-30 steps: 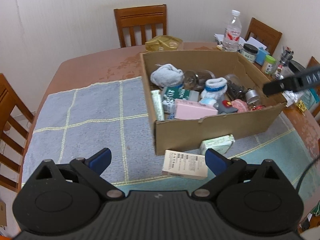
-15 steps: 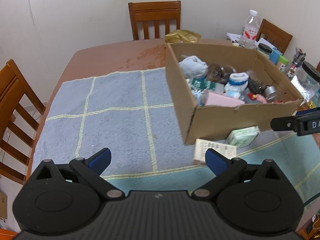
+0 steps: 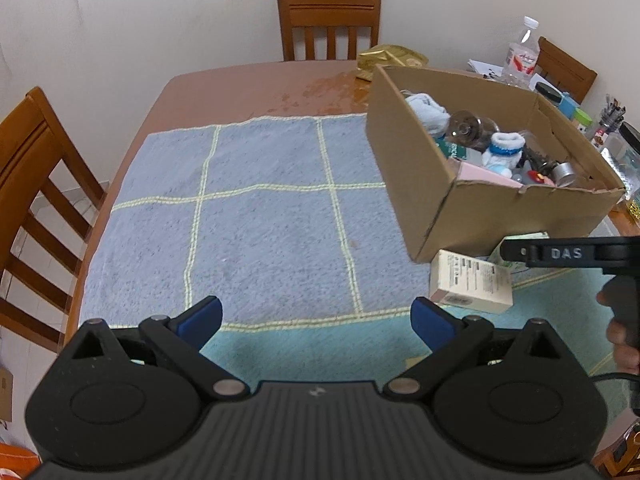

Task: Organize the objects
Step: 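Grasp the white medicine box with the left tool while the right tool grasps the green C&S tissue pack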

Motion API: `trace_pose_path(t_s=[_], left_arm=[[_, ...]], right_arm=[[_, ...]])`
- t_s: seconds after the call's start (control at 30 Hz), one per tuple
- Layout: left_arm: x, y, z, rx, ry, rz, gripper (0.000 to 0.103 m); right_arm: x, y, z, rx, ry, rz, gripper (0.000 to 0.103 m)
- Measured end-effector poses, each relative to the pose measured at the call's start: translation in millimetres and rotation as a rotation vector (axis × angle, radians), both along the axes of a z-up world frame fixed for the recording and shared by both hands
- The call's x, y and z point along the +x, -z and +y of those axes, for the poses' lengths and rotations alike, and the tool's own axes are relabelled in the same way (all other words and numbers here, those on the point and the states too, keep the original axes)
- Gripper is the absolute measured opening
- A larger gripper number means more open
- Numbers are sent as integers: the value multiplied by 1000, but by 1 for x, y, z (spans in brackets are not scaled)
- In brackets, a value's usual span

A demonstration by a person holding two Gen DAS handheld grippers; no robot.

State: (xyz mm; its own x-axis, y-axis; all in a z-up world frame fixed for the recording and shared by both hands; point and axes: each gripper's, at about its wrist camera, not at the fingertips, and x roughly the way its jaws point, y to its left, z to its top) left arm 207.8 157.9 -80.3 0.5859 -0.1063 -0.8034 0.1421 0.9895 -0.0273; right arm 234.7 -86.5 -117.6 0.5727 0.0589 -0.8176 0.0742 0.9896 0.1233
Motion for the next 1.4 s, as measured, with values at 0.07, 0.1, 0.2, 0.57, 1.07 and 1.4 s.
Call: trace_pose_path(t_s=[0.07,0.1,0.2,0.57,1.07,1.4], left_arm=[[-1,2,2,-11,-3,9,100],[-2,3,2,-15,-4,12,100],[-3,5,2,-25,-1,19,100],[3,8,-19,-67,14,38,100],[11,17,-70,-81,72,61,100],[14,41,-111,-74,162,33,100]], right_arm=[[5,6,1,-15,18,2,103],[6,9,1,-21,34,2,103],[9,15,-4,-26,72,7,103],[1,15,-52,-73,135,26,103],[-16,37,-103,-124,73,86,103],[-23,38,-111,-133,-54,44,103]])
